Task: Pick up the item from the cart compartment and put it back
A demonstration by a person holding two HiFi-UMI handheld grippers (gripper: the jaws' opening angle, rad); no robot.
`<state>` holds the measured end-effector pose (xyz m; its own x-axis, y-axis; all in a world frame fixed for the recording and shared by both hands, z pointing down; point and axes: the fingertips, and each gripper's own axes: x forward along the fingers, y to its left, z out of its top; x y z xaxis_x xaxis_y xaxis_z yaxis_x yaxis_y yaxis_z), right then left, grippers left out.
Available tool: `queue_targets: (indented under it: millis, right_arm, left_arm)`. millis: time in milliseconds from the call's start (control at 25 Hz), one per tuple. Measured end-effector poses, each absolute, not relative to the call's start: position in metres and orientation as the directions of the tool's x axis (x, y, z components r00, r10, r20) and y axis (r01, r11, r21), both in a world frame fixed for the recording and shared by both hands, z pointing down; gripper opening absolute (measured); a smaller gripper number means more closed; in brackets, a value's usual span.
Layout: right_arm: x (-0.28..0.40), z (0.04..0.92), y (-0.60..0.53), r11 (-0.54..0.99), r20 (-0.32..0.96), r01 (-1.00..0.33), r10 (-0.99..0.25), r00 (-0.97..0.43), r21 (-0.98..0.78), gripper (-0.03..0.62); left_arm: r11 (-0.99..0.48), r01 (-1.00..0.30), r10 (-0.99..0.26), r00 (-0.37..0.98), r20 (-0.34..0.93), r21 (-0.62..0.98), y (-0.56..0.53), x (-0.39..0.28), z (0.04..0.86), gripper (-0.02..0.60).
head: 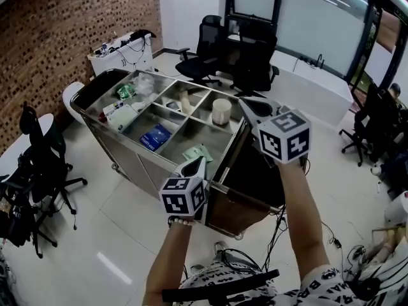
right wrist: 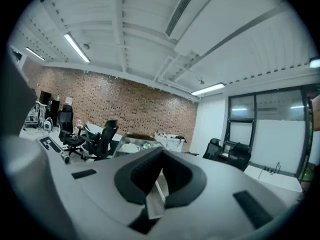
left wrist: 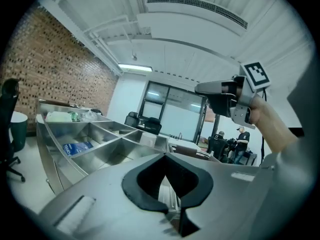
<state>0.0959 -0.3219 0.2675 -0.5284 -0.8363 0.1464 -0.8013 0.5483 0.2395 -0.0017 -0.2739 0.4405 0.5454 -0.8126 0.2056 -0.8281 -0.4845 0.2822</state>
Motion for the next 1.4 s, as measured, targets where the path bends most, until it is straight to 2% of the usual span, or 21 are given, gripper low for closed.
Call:
queue_targets:
  millis: [160,280,440,560,720,1160,1400]
  right_arm:
    - [0.105,0.268,-0.264,0.511,-0.011,-0.841,-0.854,-0.521,0.176,0.0]
    - [0.106,0.289,-0.229,0.489,-0.042,-0.861,-0.866,-0.498,0.14,0.011]
    - [0.101,0.326,-0.199,0.481,-0.023,-0.871,-0.874,-0.485,0.098,0.032]
    - [0.092,0.353,-0.185,0.503,0.006,-0.863,-0.864,-0.504,0.042,0.0]
    - [0.087,0.383,-0.177,0.497,0.059,-0.867,-0.866,-0.497,-0.001,0.0]
    - [0.082,0.427,-0.177,0.478,0.154,-0.878,-0.867,-0.474,-0.018,0.0]
    - [0.08,0.434,-0.182,0.485,0.162,-0.874,-0.859,-0.485,-0.046,0.0]
  left_arm:
    - [-0.495,-0.82,-0.809,0.556,0.193,0.288,-0.248,-0.002,0.438,0.002]
    - [-0.506,-0.813,-0.802,0.566,0.19,0.287,-0.228,-0.002,0.439,0.002]
    - [-0.52,-0.81,-0.793,0.576,0.199,0.272,-0.211,0.001,0.443,0.002]
    - [-0.521,-0.81,-0.788,0.578,0.213,0.269,-0.203,0.003,0.45,0.002]
    - [-0.519,-0.811,-0.785,0.577,0.223,0.271,-0.197,0.0,0.455,0.002]
    - [-0.514,-0.817,-0.795,0.568,0.212,0.263,-0.198,-0.003,0.454,0.002]
    - [-0.511,-0.817,-0.801,0.565,0.196,0.266,-0.202,-0.006,0.448,0.002]
